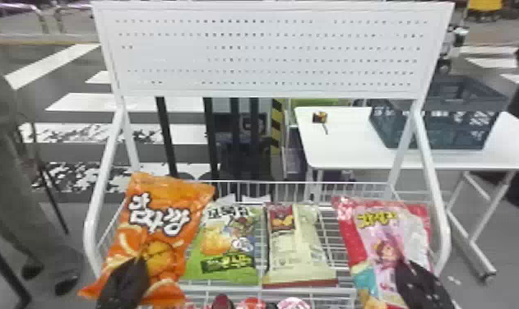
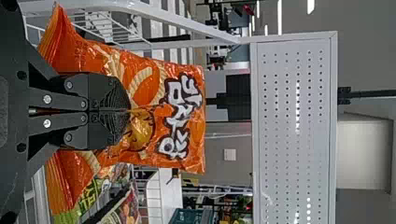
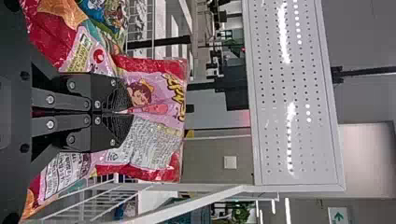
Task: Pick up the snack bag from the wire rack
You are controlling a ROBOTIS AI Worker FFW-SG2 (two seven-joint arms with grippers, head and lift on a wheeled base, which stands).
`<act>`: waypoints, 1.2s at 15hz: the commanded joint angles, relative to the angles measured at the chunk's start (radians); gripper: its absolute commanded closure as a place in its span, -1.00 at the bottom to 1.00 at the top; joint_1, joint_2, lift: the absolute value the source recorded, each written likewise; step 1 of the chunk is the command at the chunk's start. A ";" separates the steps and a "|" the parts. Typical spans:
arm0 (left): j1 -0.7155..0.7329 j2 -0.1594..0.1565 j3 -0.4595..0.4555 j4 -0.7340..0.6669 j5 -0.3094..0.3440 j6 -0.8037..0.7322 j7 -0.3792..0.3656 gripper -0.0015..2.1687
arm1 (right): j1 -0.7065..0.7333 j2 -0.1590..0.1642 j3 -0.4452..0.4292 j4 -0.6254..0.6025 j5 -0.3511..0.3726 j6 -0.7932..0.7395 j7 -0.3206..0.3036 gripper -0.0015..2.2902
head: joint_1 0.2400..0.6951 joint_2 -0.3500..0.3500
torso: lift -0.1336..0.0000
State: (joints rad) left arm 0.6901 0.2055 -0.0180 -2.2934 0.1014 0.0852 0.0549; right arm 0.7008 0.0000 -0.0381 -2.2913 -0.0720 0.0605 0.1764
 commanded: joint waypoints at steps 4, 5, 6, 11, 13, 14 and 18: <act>0.012 0.000 0.013 -0.009 0.009 -0.009 0.002 0.92 | 0.197 0.001 -0.034 -0.123 -0.045 -0.086 0.002 0.93 | 0.14 0.00 | 1.00; 0.014 0.000 0.015 -0.011 0.011 -0.009 0.003 0.92 | 0.203 0.001 -0.033 -0.123 -0.045 -0.089 0.003 0.93 | 0.14 0.00 | 1.00; 0.015 0.000 0.018 -0.012 0.009 -0.012 0.003 0.92 | 0.206 0.001 -0.029 -0.123 -0.042 -0.089 0.003 0.93 | 0.14 0.00 | 1.00; 0.029 0.000 0.026 -0.018 0.011 -0.025 0.005 0.92 | 0.209 0.001 -0.025 -0.128 -0.035 -0.089 0.003 0.93 | 0.14 0.00 | 1.00; 0.029 0.000 0.026 -0.020 0.011 -0.025 0.002 0.92 | 0.212 0.001 -0.026 -0.128 -0.035 -0.089 0.003 0.93 | 0.14 0.00 | 1.00; 0.029 0.000 0.026 -0.021 0.011 -0.025 0.000 0.92 | 0.215 0.001 -0.026 -0.129 -0.035 -0.095 0.003 0.93 | 0.14 0.00 | 1.00; 0.029 0.000 0.027 -0.027 0.012 -0.025 0.000 0.92 | 0.220 0.001 -0.029 -0.131 -0.035 -0.098 0.006 0.93 | 0.14 0.00 | 1.00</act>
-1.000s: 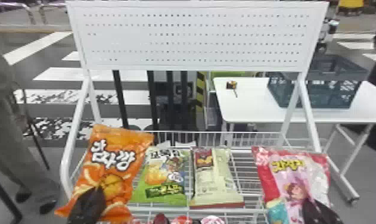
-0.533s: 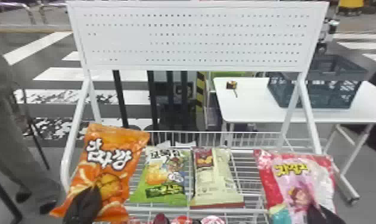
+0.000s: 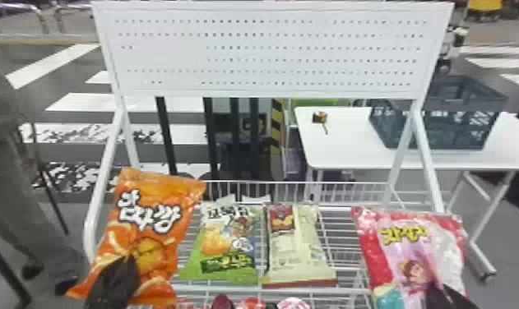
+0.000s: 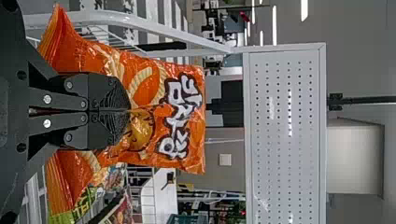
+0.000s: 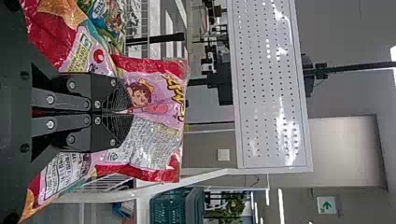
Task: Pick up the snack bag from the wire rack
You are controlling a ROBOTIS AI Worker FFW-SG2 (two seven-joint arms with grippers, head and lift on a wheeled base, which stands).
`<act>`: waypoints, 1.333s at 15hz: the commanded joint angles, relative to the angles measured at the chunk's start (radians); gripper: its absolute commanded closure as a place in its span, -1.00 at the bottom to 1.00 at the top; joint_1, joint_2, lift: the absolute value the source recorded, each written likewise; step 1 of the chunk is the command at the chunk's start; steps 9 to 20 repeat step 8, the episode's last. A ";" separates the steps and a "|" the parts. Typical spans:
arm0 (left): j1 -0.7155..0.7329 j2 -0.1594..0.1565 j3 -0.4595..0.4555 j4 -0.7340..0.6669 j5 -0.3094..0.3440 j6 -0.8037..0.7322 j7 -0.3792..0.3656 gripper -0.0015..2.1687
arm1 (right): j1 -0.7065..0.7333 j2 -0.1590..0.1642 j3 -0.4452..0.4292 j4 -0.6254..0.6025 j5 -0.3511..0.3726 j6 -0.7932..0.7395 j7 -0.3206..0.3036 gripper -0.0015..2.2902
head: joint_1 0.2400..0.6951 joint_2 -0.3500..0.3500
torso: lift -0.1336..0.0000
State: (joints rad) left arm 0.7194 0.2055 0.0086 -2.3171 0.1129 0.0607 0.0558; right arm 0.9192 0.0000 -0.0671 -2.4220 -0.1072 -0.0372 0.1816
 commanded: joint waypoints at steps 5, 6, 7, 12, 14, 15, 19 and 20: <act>0.002 0.000 0.010 -0.005 0.007 0.000 -0.001 0.92 | 0.000 0.001 -0.003 0.008 -0.006 -0.006 -0.001 0.93 | 0.14 0.00 | 1.00; 0.003 0.000 0.011 -0.007 0.007 0.000 -0.001 0.92 | -0.002 0.001 -0.003 0.009 -0.006 -0.009 -0.001 0.93 | 0.14 0.00 | 1.00; 0.005 -0.002 0.014 -0.010 0.007 0.000 -0.001 0.92 | -0.002 0.001 -0.003 0.008 -0.008 -0.009 -0.001 0.93 | 0.14 0.00 | 1.00; 0.008 -0.002 0.016 -0.013 0.008 0.000 -0.001 0.92 | -0.002 0.001 -0.003 0.008 -0.008 -0.013 -0.001 0.93 | 0.14 0.00 | 1.00; 0.008 -0.002 0.016 -0.013 0.008 0.000 -0.001 0.92 | -0.002 0.001 -0.003 0.008 -0.008 -0.013 -0.001 0.93 | 0.14 0.00 | 1.00; 0.008 -0.002 0.016 -0.013 0.008 0.000 -0.001 0.92 | -0.002 0.001 -0.003 0.008 -0.008 -0.013 -0.001 0.93 | 0.14 0.00 | 1.00; 0.008 -0.002 0.016 -0.013 0.008 0.000 -0.001 0.92 | -0.002 0.001 -0.003 0.008 -0.008 -0.013 -0.001 0.93 | 0.14 0.00 | 1.00; 0.008 -0.002 0.016 -0.013 0.008 0.000 -0.001 0.92 | -0.002 0.001 -0.003 0.008 -0.008 -0.013 -0.001 0.93 | 0.14 0.00 | 1.00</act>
